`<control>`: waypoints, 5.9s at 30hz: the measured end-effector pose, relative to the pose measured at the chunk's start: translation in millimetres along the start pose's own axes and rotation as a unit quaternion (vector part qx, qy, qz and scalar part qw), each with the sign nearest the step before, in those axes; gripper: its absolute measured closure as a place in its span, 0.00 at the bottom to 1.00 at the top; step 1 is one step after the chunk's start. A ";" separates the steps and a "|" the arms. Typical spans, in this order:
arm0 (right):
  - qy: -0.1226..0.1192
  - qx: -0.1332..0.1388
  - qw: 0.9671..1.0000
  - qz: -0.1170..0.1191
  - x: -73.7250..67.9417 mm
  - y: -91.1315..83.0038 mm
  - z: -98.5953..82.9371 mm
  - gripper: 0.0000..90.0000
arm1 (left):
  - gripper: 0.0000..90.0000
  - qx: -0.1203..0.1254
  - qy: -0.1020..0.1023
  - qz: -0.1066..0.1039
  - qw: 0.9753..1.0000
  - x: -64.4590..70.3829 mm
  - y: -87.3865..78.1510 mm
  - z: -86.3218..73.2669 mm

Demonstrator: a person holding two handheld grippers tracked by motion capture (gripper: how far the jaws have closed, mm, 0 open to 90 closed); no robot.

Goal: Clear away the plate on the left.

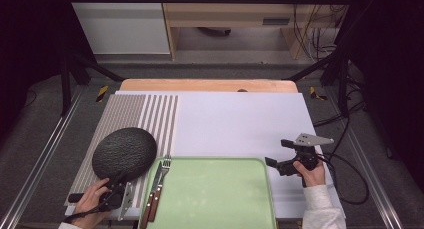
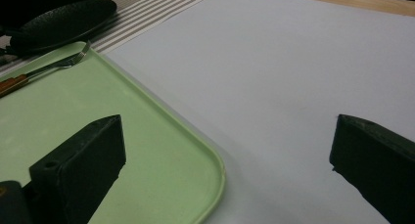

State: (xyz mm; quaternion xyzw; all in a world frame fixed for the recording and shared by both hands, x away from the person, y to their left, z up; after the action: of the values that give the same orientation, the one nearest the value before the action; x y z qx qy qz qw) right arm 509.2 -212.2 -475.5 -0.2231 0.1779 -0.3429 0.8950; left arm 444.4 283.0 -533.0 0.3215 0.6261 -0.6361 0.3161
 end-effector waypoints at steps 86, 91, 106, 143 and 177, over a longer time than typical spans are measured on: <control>-0.002 -0.003 1.000 -0.002 0.4 0.4 -1.3 0.01 | 0.96 0.016 -0.045 0.050 0.998 -23.6 -27.3 16.8; -0.002 -0.004 1.000 -0.003 0.4 0.8 -1.5 0.01 | 0.96 0.020 -0.043 0.049 0.998 -23.9 -30.1 19.7; -0.001 -0.005 1.000 -0.002 0.3 0.9 -1.8 0.01 | 0.96 0.040 -0.039 0.056 0.997 -31.2 -44.1 35.0; -0.001 -0.002 1.000 -0.002 0.5 0.1 -1.4 0.01 | 0.96 0.143 0.012 0.025 0.989 -33.3 -92.1 132.0; 0.000 0.000 1.000 0.000 -0.3 -0.6 -0.7 0.01 | 0.96 0.194 0.064 -0.060 0.977 19.7 -115.6 194.3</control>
State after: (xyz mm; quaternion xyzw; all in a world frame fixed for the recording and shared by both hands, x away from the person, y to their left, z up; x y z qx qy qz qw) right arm 508.4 -212.5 -475.7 -0.2236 0.1779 -0.3426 0.8950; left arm 337.1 90.5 -478.5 0.3789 0.5276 -0.7414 0.1684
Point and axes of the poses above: each handheld gripper's, and its own axes: y roughly forward along the jaws, z roughly out of its top, x roughly to its right, the point moved 8 cm from there along y, roughly forward along the jaws, and after that the axes turned 4 degrees about -x, right-handed, at the moved point
